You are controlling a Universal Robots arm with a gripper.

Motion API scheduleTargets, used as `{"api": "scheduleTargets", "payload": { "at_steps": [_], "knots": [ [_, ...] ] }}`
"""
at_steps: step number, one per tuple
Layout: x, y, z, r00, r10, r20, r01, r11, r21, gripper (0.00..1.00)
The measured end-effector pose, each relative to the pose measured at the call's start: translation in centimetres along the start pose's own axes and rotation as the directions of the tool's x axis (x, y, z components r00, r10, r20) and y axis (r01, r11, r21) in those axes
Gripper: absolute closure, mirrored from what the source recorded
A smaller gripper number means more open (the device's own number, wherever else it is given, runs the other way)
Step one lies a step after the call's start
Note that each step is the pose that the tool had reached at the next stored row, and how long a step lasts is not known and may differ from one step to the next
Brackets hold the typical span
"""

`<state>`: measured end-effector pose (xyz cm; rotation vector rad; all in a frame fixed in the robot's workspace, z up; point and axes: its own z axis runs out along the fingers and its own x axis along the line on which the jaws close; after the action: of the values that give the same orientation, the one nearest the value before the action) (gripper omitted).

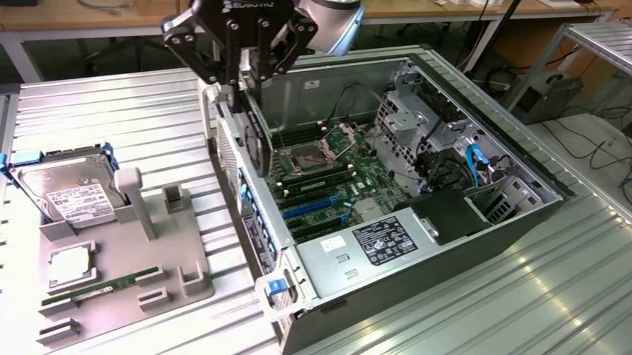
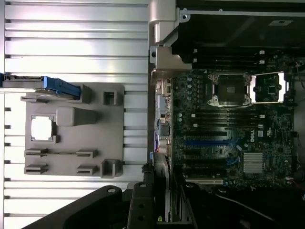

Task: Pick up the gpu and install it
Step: 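Pick up the gpu and move the gpu toward the slot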

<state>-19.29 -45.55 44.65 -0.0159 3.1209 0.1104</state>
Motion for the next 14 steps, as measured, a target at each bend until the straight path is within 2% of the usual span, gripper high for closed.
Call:
{"api": "scheduleTargets", "payload": {
  "at_steps": [6, 14],
  "knots": [
    [-2.7, -0.04, 0.28, 1.0, -0.002, -0.0015, 0.002, 1.0, -0.0003, 0.74],
    [-6.6, 0.24, 1.95, 1.0, -0.002, -0.0021, 0.002, 0.9999, 0.0121, 0.74]
  ]
}}
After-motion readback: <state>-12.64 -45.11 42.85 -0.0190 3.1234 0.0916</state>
